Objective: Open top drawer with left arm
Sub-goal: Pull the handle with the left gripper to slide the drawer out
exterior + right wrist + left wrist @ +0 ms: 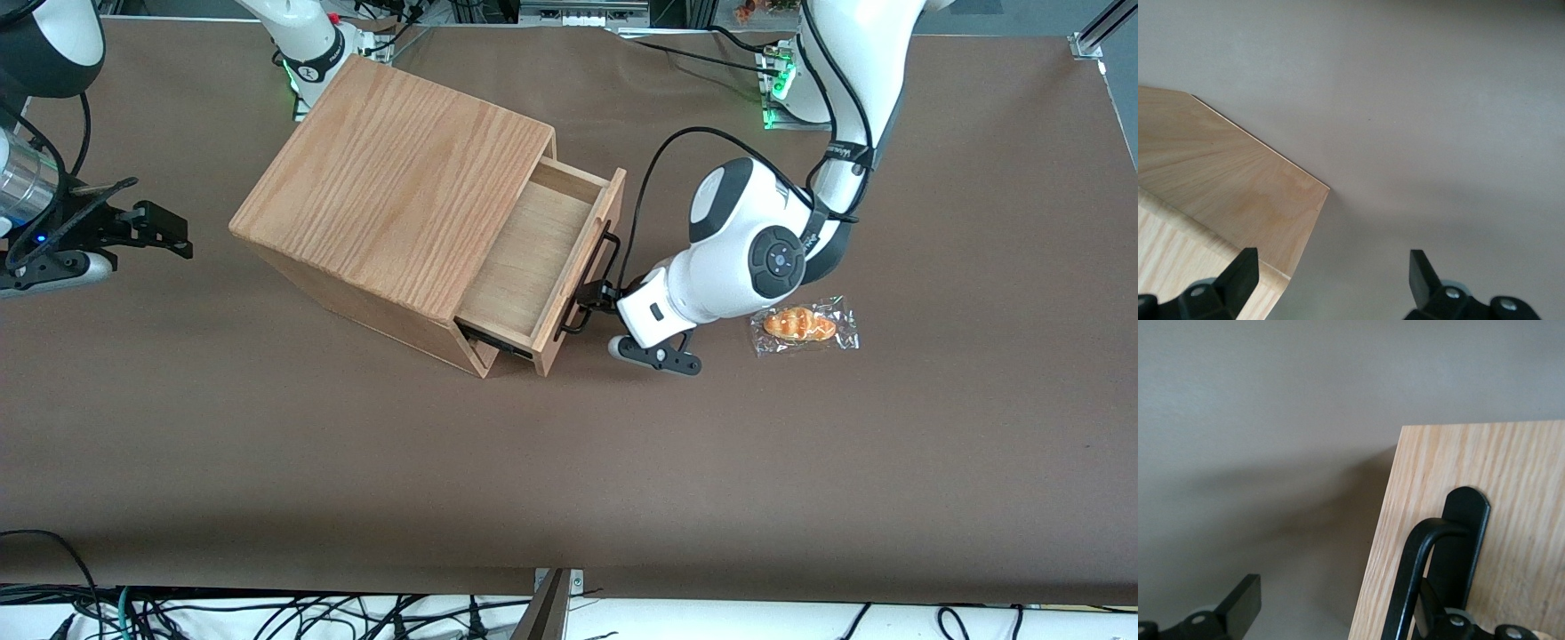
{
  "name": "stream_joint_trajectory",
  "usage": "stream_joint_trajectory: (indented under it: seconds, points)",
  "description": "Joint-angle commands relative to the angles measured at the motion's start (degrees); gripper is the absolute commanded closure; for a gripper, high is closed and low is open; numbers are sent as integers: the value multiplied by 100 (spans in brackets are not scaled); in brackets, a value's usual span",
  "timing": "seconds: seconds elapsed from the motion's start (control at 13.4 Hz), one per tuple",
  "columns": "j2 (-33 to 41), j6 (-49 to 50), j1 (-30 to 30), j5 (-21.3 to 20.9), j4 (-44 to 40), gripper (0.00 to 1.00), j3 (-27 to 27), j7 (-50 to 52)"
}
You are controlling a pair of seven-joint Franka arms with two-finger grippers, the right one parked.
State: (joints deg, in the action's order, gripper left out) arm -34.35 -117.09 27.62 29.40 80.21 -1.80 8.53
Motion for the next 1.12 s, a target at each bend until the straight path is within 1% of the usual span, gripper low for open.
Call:
stream_joint_trajectory:
  seconds: [0.0, 0.07, 0.45, 0.67, 0.9, 0.97, 1.04]
  points:
    - [-46, 169, -98, -267, -155, 0, 4, -10]
    - [-46, 178, -98, -364, -155, 0, 4, -10]
    - [-37, 256, -151, -356, -198, 0, 4, 16]
    - [-37, 1046, -204, -250, -663, 0, -5, 454]
    - [-11, 1127, -248, -119, -753, 0, -23, 877]
    - [-2, 1153, -274, -145, -814, 0, -5, 904]
    - [-2, 1310, -466, -136, -866, 0, -5, 913]
